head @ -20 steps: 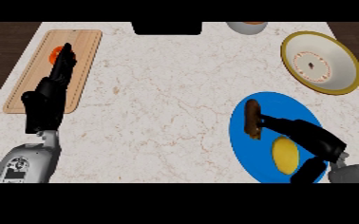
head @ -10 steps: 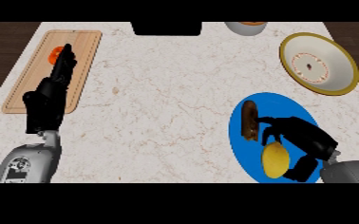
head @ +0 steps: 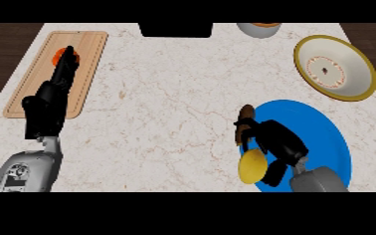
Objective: Pick the lemon from the plate and place it in the bowl
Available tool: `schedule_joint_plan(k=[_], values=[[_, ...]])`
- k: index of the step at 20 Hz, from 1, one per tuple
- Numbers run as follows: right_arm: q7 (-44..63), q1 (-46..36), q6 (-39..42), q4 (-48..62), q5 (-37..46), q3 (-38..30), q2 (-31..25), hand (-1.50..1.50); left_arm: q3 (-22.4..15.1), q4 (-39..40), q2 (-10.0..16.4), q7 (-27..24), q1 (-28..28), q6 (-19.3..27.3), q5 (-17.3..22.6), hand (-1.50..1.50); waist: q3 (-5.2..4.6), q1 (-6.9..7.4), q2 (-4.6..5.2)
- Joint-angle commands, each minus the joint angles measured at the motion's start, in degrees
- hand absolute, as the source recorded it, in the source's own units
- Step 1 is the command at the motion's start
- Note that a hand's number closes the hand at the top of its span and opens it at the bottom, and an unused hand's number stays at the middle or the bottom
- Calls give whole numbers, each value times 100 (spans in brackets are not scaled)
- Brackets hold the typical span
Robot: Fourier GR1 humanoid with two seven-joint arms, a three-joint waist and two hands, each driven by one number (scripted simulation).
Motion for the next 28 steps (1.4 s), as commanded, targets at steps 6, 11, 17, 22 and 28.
schedule_joint_plan(k=[6,11,17,22,28], values=[[2897,-143,-1300,-568,-282,1377,1356,150,122,-132,77,-14,127,-104,69,0,65,29,44],[3259,-148,-1992,-1865,-605,1186,1371,150,82,-34,-42,85,-42,9,-5,0,64,-58,28],[3994,293,-2117,-3014,120,721,1213,150,-87,-674,-72,475,215,17,-150,0,65,-68,21],[4038,-568,-2051,-2656,-168,-411,1154,150,90,-428,13,145,276,-196,-1,0,64,-26,51],[3199,-1269,-2406,-1606,-1203,-1963,703,150,144,-279,-88,244,59,-115,-9,0,67,-2,61]])
